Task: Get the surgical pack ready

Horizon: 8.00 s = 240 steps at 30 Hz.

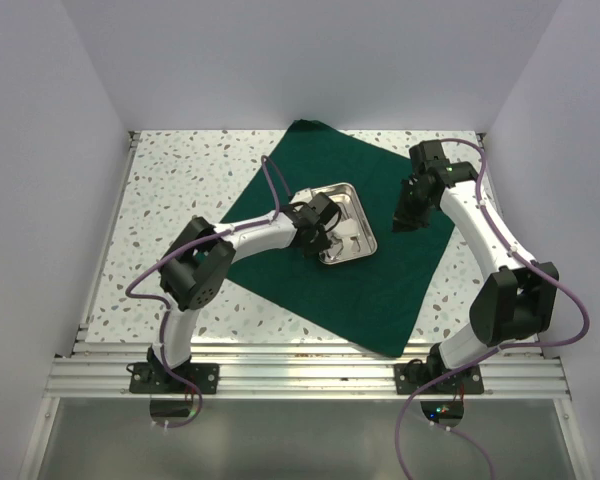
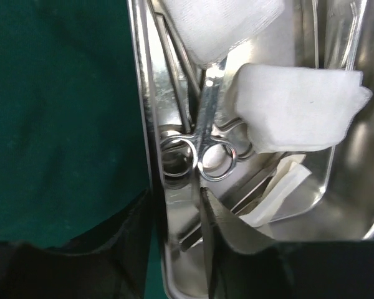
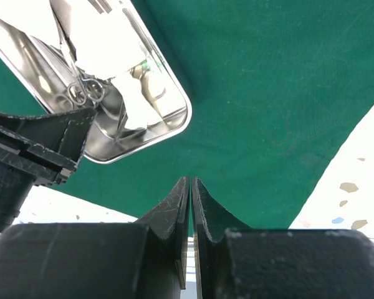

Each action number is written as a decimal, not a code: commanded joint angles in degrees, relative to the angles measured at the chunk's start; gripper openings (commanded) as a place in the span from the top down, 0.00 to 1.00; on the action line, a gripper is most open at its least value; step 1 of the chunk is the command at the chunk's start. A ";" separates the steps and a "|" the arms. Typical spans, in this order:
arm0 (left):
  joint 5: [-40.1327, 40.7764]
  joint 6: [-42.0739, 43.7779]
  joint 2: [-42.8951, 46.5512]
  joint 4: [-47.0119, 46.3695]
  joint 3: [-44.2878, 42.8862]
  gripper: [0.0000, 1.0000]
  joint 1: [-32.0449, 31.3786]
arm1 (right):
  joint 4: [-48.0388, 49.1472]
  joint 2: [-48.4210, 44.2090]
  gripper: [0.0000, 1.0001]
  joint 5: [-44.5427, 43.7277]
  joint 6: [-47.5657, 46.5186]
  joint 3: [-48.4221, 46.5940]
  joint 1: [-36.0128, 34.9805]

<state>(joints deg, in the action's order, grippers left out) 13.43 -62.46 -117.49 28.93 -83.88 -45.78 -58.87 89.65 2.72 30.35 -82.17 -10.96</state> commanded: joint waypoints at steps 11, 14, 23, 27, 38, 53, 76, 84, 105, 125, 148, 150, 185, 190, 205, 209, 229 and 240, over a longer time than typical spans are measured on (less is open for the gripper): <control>-2.00 9.79 17.87 -0.36 7.12 0.24 2.43 | -0.19 2.02 0.92 -0.70 -1.34 -3.25 0.85; -9.98 14.79 24.67 -1.59 12.92 0.22 9.44 | -0.45 3.60 0.89 0.00 -2.92 -4.92 1.20; -31.69 34.39 15.99 -1.60 6.47 0.42 27.39 | -0.54 9.49 0.63 1.32 -4.77 -3.44 1.73; -32.07 39.07 10.28 -0.98 1.80 0.50 28.64 | -1.59 13.79 0.69 -0.69 -5.04 -3.08 1.73; -35.66 33.37 1.29 -0.70 8.44 0.78 37.07 | 3.49 26.18 1.00 -3.25 -5.39 -3.52 1.65; -38.48 26.34 20.70 -0.80 40.88 0.80 38.84 | 1.32 49.01 1.00 -1.32 -6.09 -23.44 -2.66; -39.00 36.79 21.45 -3.09 12.53 0.69 38.84 | -6.44 26.31 0.62 -4.58 -7.85 -20.77 -1.96; -37.62 38.82 -1.94 1.83 -6.20 0.74 38.84 | 1.56 16.71 0.61 1.76 -4.51 2.07 -2.05; -30.56 30.82 15.24 4.04 29.27 0.85 39.01 | -8.96 53.49 0.79 -9.75 -9.51 -35.48 -1.70; -29.86 36.09 17.31 6.40 10.24 0.69 40.42 | -4.94 40.95 0.56 -13.45 -12.42 -28.40 4.28; -42.44 41.71 5.70 3.33 -1.11 0.46 40.33 | 3.85 33.13 0.19 15.83 -2.93 -30.14 -2.92; -43.48 41.80 4.12 3.15 -1.81 0.46 40.33 | 2.19 36.03 0.18 15.39 -1.97 -33.04 -4.50; -43.68 39.78 5.60 2.18 2.14 0.50 40.51 | 3.59 45.09 0.57 18.99 -1.95 -36.66 -10.66; -37.70 41.89 8.68 4.47 1.35 0.29 41.38 | 0.09 42.81 0.18 13.29 -4.41 -37.53 -10.40; -27.49 39.96 32.23 5.61 10.83 0.00 48.59 | -4.16 15.41 0.01 1.05 -17.60 -21.21 -20.66; -22.85 37.59 36.88 8.60 13.56 0.00 49.47 | 0.07 10.48 0.04 2.38 -16.99 -12.06 -31.73; -30.20 34.42 49.21 7.11 27.63 0.10 49.47 | 1.30 10.46 0.26 -7.82 -9.26 -5.27 -40.12; -36.19 37.67 26.98 2.89 18.93 0.41 48.77 | 1.23 21.96 0.56 -4.04 -6.88 -17.12 -17.44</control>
<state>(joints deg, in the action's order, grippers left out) -19.53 -26.94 -87.07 35.16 -60.42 3.33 -56.03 107.15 -2.09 22.55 -94.13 -28.82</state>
